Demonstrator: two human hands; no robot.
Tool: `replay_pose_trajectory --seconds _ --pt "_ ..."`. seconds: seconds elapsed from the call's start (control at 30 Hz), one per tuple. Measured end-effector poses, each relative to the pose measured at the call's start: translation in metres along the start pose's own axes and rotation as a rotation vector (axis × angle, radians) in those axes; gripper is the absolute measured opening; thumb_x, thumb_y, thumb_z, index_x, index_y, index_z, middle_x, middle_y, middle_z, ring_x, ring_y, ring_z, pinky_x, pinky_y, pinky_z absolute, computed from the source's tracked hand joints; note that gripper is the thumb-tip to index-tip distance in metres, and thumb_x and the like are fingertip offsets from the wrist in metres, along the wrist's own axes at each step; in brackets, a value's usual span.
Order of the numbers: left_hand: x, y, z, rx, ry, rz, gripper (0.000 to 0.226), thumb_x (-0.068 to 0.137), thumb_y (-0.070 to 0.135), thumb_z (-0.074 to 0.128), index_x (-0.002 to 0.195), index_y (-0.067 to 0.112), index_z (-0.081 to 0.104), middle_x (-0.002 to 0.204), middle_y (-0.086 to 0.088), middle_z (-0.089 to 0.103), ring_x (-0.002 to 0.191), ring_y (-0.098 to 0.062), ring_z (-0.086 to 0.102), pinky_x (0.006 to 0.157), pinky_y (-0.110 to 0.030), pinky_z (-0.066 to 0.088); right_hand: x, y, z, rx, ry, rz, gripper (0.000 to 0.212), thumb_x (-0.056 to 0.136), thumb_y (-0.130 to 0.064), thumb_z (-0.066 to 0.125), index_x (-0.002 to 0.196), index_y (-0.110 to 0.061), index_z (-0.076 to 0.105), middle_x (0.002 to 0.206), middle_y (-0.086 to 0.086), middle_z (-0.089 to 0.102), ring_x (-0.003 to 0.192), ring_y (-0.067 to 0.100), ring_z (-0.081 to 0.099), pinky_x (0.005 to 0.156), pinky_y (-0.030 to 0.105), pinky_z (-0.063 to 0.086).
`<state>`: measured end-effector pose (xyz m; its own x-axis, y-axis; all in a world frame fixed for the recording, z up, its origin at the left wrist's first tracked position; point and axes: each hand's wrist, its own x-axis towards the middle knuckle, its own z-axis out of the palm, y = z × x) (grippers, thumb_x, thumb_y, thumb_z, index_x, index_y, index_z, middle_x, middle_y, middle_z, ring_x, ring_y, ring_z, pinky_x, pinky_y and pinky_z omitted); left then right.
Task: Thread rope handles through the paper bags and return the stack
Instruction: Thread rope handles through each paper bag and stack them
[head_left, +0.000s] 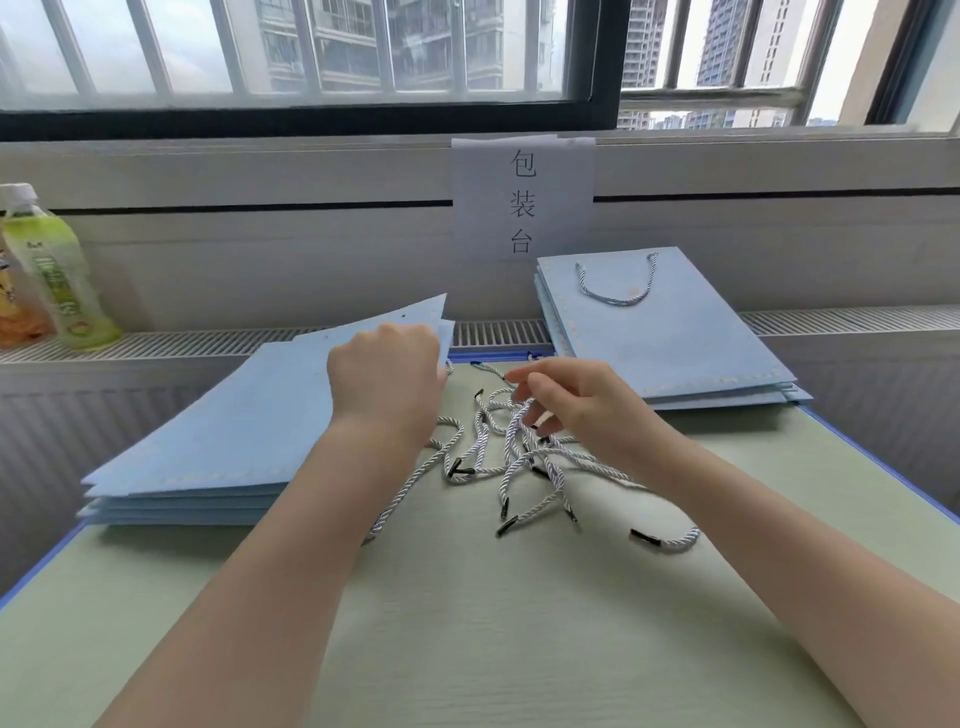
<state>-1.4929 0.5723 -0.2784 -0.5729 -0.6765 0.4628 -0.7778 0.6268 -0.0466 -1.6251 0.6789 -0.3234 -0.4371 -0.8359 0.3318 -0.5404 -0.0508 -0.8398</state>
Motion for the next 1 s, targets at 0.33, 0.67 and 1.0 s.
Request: replay_pose_trajectory --seconds 0.33,0.67,1.0 --pt "-0.016 0.040 0.017 -0.364 0.386 0.385 0.034 0.090 0.032 0.050 0.058 0.021 0.043 0.054 0.003 0.051 0.049 -0.021 0.037 0.046 -0.021 0.014 -0.001 -0.013 -0.009 0.519 0.120 0.278 0.028 0.099 -0.019 0.044 0.082 -0.003 0.059 0.060 0.002 0.065 0.056 0.013 0.059 0.053 0.025 0.049" --pt "0.027 -0.018 0.034 -1.374 -0.026 -0.435 0.060 0.096 0.030 0.051 0.145 0.008 0.024 0.126 -0.004 0.050 0.112 -0.025 0.053 0.092 -0.037 0.047 -0.008 -0.026 -0.082 0.452 0.036 0.514 0.022 0.091 -0.025 0.051 0.093 -0.014 0.070 0.078 0.005 0.073 0.060 0.021 0.069 0.052 0.028 0.056" --pt "0.020 -0.004 0.042 -1.329 -0.181 -0.325 0.021 0.092 0.001 0.044 0.104 0.011 0.058 0.102 -0.011 0.062 0.082 -0.024 0.058 0.065 -0.029 0.046 0.008 0.009 -0.071 -0.517 0.291 0.216 0.030 0.092 -0.004 0.038 0.100 -0.009 0.066 0.085 0.006 0.065 0.085 0.025 0.060 0.081 0.037 0.051"
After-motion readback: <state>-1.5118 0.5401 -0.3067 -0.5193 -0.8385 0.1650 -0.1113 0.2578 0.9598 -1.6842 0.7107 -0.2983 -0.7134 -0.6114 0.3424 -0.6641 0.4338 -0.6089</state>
